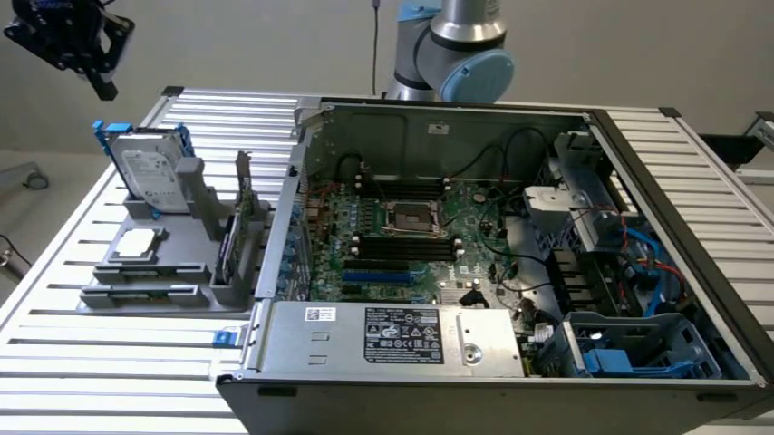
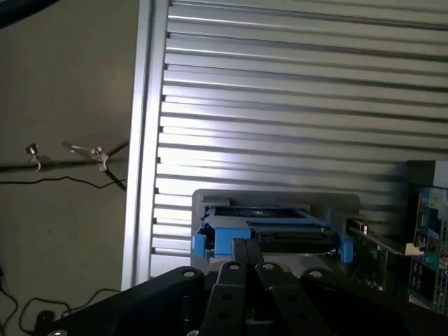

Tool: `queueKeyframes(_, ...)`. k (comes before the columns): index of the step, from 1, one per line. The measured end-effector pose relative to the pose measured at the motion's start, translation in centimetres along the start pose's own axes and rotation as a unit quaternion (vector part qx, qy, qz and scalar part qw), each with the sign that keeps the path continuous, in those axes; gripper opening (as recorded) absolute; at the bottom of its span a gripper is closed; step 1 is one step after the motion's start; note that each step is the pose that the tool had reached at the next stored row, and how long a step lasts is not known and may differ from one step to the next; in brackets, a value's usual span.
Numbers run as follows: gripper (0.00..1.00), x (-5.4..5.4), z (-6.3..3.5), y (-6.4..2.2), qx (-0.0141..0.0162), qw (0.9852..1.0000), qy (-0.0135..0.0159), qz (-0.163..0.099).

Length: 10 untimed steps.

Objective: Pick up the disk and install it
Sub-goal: 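Pick up the disk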

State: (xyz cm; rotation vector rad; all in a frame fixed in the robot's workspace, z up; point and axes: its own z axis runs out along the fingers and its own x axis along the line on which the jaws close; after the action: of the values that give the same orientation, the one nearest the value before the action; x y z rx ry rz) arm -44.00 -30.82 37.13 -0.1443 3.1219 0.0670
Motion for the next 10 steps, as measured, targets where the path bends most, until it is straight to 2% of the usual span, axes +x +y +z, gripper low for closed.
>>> queueKeyframes(5,0.11,0.00,0.26,-0.01,-0.0008,0.9990,0.0019,-0.046)
queueKeyframes(10,0.11,0.01,0.36,-0.01,-0.0016,0.9959,0.0038,-0.091)
